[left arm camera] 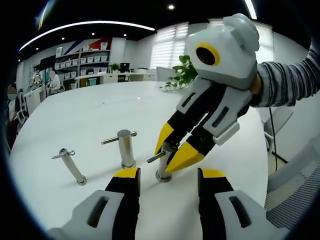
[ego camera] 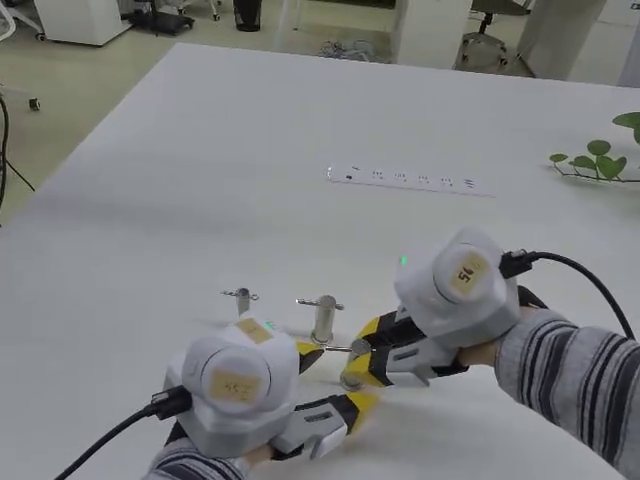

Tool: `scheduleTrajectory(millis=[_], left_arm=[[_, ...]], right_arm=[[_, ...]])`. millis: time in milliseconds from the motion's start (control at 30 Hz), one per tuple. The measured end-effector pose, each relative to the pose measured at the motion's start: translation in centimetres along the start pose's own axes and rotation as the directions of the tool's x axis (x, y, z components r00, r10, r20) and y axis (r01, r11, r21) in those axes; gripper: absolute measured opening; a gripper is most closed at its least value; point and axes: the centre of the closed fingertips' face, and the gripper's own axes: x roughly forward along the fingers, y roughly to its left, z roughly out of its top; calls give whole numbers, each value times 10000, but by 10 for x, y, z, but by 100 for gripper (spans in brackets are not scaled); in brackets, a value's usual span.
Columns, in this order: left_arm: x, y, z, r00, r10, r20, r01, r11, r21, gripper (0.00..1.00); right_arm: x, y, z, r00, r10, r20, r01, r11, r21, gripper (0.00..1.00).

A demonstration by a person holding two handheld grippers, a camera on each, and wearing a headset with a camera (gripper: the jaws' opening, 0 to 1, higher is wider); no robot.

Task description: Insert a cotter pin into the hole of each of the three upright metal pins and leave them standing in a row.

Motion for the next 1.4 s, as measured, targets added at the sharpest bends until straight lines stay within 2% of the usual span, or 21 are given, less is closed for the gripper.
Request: scheduleTrajectory(millis=[367, 533, 933, 1300, 1400], left_arm=[[-18, 3, 3, 9999, -97, 32, 96, 9997, 225, 55], [-28, 8, 7, 9999, -4, 153, 3, 10000, 65, 61], [-49, 29, 18, 9970, 545, 555, -525, 9980, -359, 68], [-65, 46, 16, 9955, 864, 396, -846, 9954, -451, 72], [-69, 52, 12, 9939, 1065, 284, -1051, 9934, -463, 74]], right_arm=[[-1, 0, 0, 10000, 35, 43, -34, 9999, -160, 9], [-3, -3, -2, 10000, -17, -27, 17, 9999, -126, 9], [-18, -30, -7, 9982, -582, -142, 584, 9982, 137, 9], [-24, -49, -15, 9954, -892, -358, 901, 9957, 232, 9], [-24, -53, -16, 9947, -950, -399, 960, 9951, 237, 9]])
